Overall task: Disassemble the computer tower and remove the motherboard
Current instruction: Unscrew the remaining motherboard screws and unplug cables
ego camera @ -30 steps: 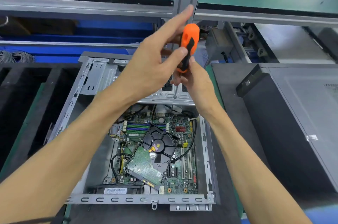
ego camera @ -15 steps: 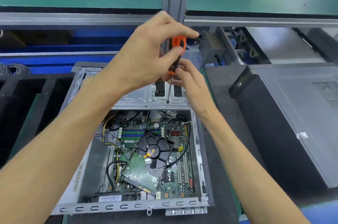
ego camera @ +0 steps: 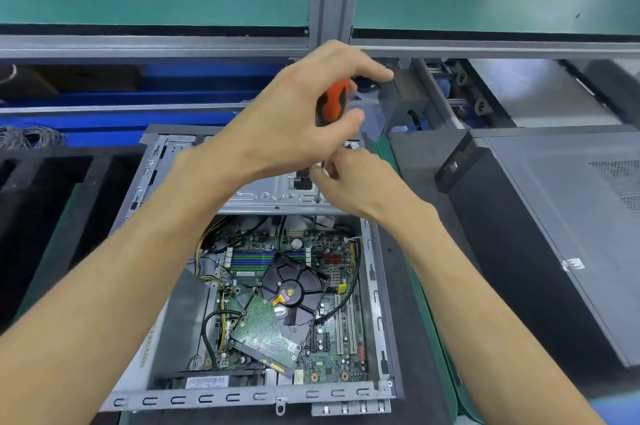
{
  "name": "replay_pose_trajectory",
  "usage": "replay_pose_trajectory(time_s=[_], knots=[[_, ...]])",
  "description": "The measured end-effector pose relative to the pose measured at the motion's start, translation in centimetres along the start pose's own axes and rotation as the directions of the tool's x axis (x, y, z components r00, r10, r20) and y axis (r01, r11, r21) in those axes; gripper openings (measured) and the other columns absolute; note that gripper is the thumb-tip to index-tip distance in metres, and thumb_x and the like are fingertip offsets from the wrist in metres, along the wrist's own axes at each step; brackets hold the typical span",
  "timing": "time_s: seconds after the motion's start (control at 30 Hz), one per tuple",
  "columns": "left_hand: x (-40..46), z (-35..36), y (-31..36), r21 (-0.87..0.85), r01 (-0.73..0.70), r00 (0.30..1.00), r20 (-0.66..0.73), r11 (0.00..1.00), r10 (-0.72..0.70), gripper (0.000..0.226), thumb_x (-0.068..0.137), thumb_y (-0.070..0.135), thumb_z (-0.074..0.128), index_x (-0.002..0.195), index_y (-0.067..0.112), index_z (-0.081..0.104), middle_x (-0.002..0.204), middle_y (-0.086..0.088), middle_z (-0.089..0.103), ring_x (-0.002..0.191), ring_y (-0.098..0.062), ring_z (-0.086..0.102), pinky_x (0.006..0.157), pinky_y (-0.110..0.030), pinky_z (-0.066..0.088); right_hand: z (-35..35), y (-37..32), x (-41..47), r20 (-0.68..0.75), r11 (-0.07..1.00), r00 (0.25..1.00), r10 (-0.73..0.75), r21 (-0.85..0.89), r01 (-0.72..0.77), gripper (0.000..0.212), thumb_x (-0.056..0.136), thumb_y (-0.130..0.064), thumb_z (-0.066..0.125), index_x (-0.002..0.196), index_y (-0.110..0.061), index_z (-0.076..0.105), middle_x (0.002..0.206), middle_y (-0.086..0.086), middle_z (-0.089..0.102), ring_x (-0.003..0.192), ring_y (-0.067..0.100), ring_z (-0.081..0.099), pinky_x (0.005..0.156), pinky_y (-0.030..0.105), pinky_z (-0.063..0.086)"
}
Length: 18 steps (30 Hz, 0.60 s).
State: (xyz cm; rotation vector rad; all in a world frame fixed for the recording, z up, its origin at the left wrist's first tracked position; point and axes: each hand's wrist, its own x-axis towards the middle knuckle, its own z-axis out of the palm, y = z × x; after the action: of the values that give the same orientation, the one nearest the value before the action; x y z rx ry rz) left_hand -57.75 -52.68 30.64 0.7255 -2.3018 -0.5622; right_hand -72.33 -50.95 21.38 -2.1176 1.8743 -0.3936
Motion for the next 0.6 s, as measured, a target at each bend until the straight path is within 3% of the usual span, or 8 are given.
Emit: replay_pose_trajectory(time_s=[0.07,0.17,0.33,0.4,0.47,0.53,0.6], knots=[[0.1,0.0,0.2,0.023,0.005,1.000,-0.006,1.000,-0.005,0.027,0.091,0.013,0.062,0.118,0.018,0.065,0.122,0.003,0.057,0.111,-0.008,0.055,0.096,-0.022,0.042,0.1,-0.4,0.2,-0.040,0.997,0.999,-0.011,-0.078,0.008,0.049,0.101,-0.051,0.042,0.064,-0.018,0.045,0.062,-0.001,0.050,0.056,0.020,0.046,0.051,0.031,0.030],[0.1,0.1,0.5,0.010,0.030,0.999,-0.014,1.000,-0.030,0.023,0.092,0.016,0.063,0.115,0.018,0.066,0.118,0.001,0.058,0.109,-0.010,0.055,0.096,-0.025,0.042,0.3,-0.7,0.4,-0.027,0.996,1.000,-0.002,-0.092,-0.001,0.042,0.102,-0.038,0.040,0.071,-0.013,0.051,0.063,-0.001,0.046,0.055,0.018,0.042,0.049,0.030,0.025],[-0.4,0.4,0.4,-0.030,0.068,0.998,-0.010,0.997,-0.069,0.024,0.093,0.012,0.060,0.116,0.017,0.064,0.104,0.003,0.057,0.094,-0.012,0.056,0.089,-0.030,0.046,0.5,-0.3,0.6,0.022,1.000,1.000,-0.010,0.000,0.010,0.027,0.105,-0.036,0.038,0.085,-0.018,0.040,0.068,-0.002,0.044,0.059,0.020,0.042,0.053,0.033,0.028],[-0.6,0.5,0.3,-0.057,0.076,0.996,-0.034,0.995,-0.078,0.028,0.095,0.010,0.057,0.122,0.015,0.061,0.106,0.010,0.055,0.101,-0.005,0.055,0.093,-0.025,0.045,0.8,-0.4,0.5,-0.037,0.994,0.997,-0.073,0.078,0.075,0.037,0.106,-0.029,0.041,0.072,-0.020,0.030,0.060,-0.002,0.039,0.051,0.016,0.036,0.048,0.032,0.020],[-0.8,0.5,0.1,-0.081,0.086,0.991,-0.094,0.993,-0.094,0.035,0.096,0.017,0.057,0.131,0.015,0.053,0.120,0.007,0.054,0.115,-0.005,0.054,0.101,-0.026,0.044,1.0,-0.4,0.3,-0.087,0.987,0.992,-0.094,0.118,0.104,0.038,0.106,-0.022,0.043,0.072,-0.021,0.028,0.055,-0.004,0.035,0.046,0.013,0.032,0.047,0.029,0.017],[-1.1,0.4,-0.2,-0.140,0.129,0.967,-0.200,0.982,-0.155,0.036,0.097,0.027,0.056,0.131,0.016,0.050,0.127,0.002,0.054,0.120,-0.008,0.054,0.100,-0.033,0.047,1.1,-0.2,0.3,-0.074,0.986,0.992,-0.103,0.121,0.111,0.022,0.106,-0.020,0.044,0.086,-0.015,0.036,0.054,-0.005,0.037,0.046,0.011,0.036,0.046,0.031,0.021],[-1.7,0.4,-0.6,-0.210,0.164,0.933,-0.285,0.964,-0.221,0.028,0.098,0.028,0.054,0.123,0.014,0.053,0.122,0.000,0.059,0.115,-0.010,0.057,0.095,-0.037,0.050,1.1,0.2,0.5,-0.030,0.984,0.995,-0.094,0.147,0.097,0.009,0.104,-0.016,0.046,0.108,-0.008,0.044,0.055,-0.002,0.044,0.050,0.014,0.044,0.050,0.039,0.035]])
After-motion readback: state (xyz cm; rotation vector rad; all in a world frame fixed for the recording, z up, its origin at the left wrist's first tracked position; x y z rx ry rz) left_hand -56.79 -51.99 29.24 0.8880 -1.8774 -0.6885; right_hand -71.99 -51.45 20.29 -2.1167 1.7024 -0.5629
